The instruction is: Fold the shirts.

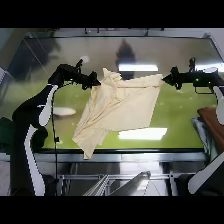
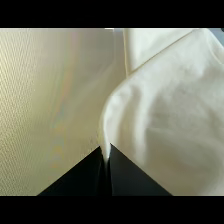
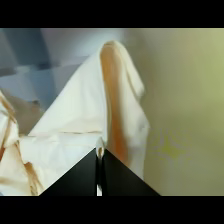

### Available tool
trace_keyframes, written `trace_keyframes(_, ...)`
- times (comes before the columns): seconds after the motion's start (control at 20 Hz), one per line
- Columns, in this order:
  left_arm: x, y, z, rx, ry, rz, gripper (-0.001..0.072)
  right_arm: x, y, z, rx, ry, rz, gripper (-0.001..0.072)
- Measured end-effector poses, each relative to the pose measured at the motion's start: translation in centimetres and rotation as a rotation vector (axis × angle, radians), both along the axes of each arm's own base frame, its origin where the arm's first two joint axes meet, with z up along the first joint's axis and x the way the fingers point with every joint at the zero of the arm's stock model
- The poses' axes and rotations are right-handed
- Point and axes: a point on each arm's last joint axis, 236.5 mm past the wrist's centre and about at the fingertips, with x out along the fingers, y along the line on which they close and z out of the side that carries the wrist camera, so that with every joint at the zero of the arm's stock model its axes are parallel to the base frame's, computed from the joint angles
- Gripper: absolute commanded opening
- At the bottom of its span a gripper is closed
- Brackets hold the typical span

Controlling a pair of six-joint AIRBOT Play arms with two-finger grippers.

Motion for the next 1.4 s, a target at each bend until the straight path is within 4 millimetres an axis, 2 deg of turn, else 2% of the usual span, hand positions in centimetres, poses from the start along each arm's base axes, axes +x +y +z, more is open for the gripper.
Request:
trace_keyframes(0.15, -0.2, 0.5, 1.2, -0.014, 0.002, -0.012, 0.0020, -0.1, 1.2, 2.3, 0.090, -0.046, 0.032, 0.0017)
trace_keyframes(0.25, -0.4, 2.0, 3.1, 0.011, -0.024, -0.042, 0.0019, 0.1, 1.8, 6.0, 0.172, -0.135, 0.055, 0.0017)
trace_keyframes(0.3, 0.1, 2.7, 5.7, -0.002, -0.063, -0.037, 0.0019, 0.3, 1.9, 8.8, 0.215, -0.205, 0.066, 0.0017)
trace_keyframes(0.35, 0.2, 3.2, 9.3, -0.024, -0.110, -0.042, 0.0019, 0.3, 2.0, 11.5, 0.250, -0.276, 0.073, 0.0017)
trace_keyframes(0.45, -0.4, 4.6, 16.1, -0.036, -0.200, -0.063, 0.0019, 0.0, 1.4, 19.7, 0.301, -0.487, 0.078, 0.0017)
trace_keyframes(0.5, -0.8, 5.8, 20.4, -0.029, -0.276, -0.062, 0.0019, -0.7, 1.1, 24.2, 0.311, -0.605, 0.081, 0.0017)
trace_keyframes(0.55, -1.7, 6.9, 25.2, -0.022, -0.363, -0.060, 0.0019, -1.9, 0.7, 29.6, 0.309, -0.749, 0.082, 0.0017)
trace_keyframes(0.6, -3.3, 7.7, 31.0, -0.016, -0.473, -0.063, 0.0019, -3.7, 0.3, 35.0, 0.300, -0.896, 0.080, 0.0016)
trace_keyframes(0.65, -5.5, 8.5, 36.6, -0.001, -0.587, -0.065, 0.0019, -6.2, -0.1, 40.8, 0.271, -1.055, 0.073, 0.0017)
trace_keyframes(0.75, -10.9, 10.3, 47.5, 0.054, -0.854, -0.027, 0.0020, -12.3, -0.5, 50.6, 0.140, -1.332, 0.039, 0.0016)
trace_keyframes(0.85, -18.1, 11.7, 56.8, 0.123, -1.113, 0.031, 0.0020, -19.6, 0.3, 58.2, -0.054, -1.548, 0.003, 0.0016)
trace_keyframes(0.95, -25.4, 12.8, 63.1, 0.216, -1.322, 0.101, 0.0020, -26.1, 1.8, 62.9, -0.284, -1.691, -0.044, 0.0016)
trace_keyframes(1.05, -30.6, 13.6, 66.5, 0.325, -1.465, 0.170, 0.0020, -31.1, 3.2, 66.0, -0.522, -1.790, -0.118, 0.0016)
trace_keyframes(1.1, -32.3, 13.8, 67.4, 0.372, -1.510, 0.197, 0.0020, -33.0, 3.7, 67.1, -0.632, -1.821, -0.162, 0.0015)
trace_keyframes(1.15, -33.2, 14.2, 68.0, 0.415, -1.535, 0.226, 0.0020, -34.4, 3.9, 67.9, -0.718, -1.843, -0.200, 0.0016)
trace_keyframes(1.2, -33.3, 14.6, 68.1, 0.438, -1.537, 0.241, 0.0020, -34.9, 3.7, 68.2, -0.778, -1.842, -0.230, 0.0015)
trace_keyframes(1.3, -31.7, 15.1, 66.6, 0.425, -1.476, 0.214, 0.0020, -33.4, 2.3, 67.3, -0.822, -1.784, -0.243, 0.0016)
trace_keyframes(1.4, -28.1, 16.1, 63.7, 0.372, -1.363, 0.174, 0.0021, -29.5, 0.4, 64.6, -0.753, -1.669, -0.206, 0.0016)
